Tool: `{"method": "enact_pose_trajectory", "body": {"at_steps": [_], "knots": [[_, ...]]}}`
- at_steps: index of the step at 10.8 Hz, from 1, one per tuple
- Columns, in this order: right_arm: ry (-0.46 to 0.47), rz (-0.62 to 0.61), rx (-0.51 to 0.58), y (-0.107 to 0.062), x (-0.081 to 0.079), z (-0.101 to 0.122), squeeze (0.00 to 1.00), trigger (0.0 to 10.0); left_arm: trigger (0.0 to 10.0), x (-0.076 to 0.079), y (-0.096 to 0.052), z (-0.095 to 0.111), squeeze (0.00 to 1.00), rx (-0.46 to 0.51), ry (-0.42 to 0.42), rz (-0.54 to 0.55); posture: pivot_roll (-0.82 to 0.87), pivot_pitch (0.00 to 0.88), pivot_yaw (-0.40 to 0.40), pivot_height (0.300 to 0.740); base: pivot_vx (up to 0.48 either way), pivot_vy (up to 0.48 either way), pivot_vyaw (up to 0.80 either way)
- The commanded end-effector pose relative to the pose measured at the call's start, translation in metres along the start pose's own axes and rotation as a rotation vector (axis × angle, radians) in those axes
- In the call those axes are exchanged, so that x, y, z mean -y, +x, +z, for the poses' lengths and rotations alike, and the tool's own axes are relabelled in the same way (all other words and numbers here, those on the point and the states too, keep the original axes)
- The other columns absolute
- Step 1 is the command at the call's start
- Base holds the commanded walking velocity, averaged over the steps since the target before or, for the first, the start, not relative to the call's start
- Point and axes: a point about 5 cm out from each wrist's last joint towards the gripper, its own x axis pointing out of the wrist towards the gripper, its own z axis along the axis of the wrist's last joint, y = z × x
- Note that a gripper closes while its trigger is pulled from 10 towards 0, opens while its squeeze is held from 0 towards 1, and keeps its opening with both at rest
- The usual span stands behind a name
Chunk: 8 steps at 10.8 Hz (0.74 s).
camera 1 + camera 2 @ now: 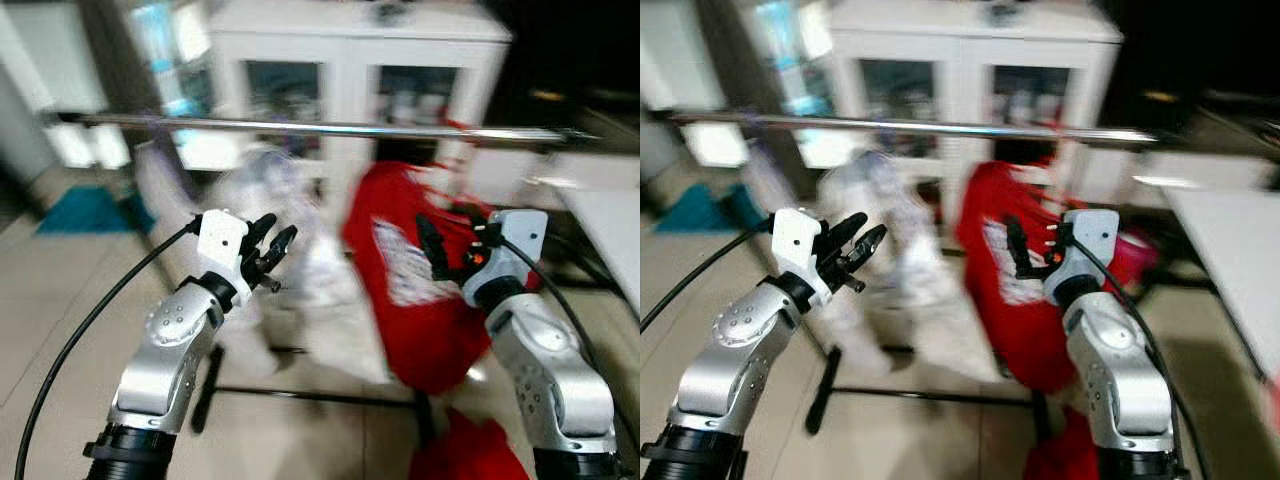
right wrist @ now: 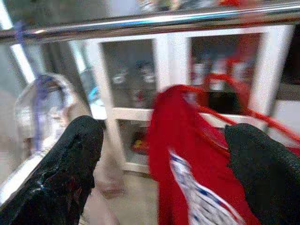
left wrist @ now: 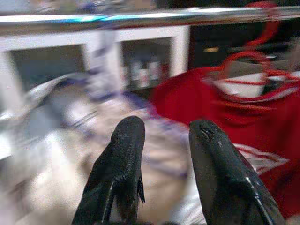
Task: Hang hanger
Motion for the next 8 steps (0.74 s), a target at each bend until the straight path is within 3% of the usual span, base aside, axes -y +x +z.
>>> {"method": "enact_pose_trajectory", "body": {"at_steps": [1, 4, 7, 8], "knots": [[-0.002, 0.007, 0.010, 0.002, -0.004, 0.003, 0.00, 10.0, 10.0, -0.002, -0.001, 0.001, 0.00, 0.000, 0.001, 0.006, -0.13, 0.000, 0.033, 0.740, 0.390, 0.000, 0.80], [0.003, -0.038, 0.041, 0.002, 0.005, 0.008, 0.00, 10.0, 10.0, 0.000, -0.001, 0.000, 0.00, -0.004, 0.000, -0.003, -0.13, 0.000, 0.031, 0.740, 0.361, 0.000, 0.00], [-0.056, 0.012, 0.047, -0.001, 0.015, 0.015, 0.00, 10.0, 10.0, 0.003, 0.000, 0.000, 0.00, -0.005, -0.014, -0.061, -0.13, 0.000, 0.028, 0.740, 0.000, 0.000, 0.00], [-0.083, 0.076, 0.040, -0.004, 0.018, 0.018, 0.83, 10.0, 10.0, 0.005, 0.000, 0.001, 0.00, 0.001, -0.019, -0.100, -0.13, 0.000, 0.026, 0.740, 0.000, 0.000, 0.00]]}}
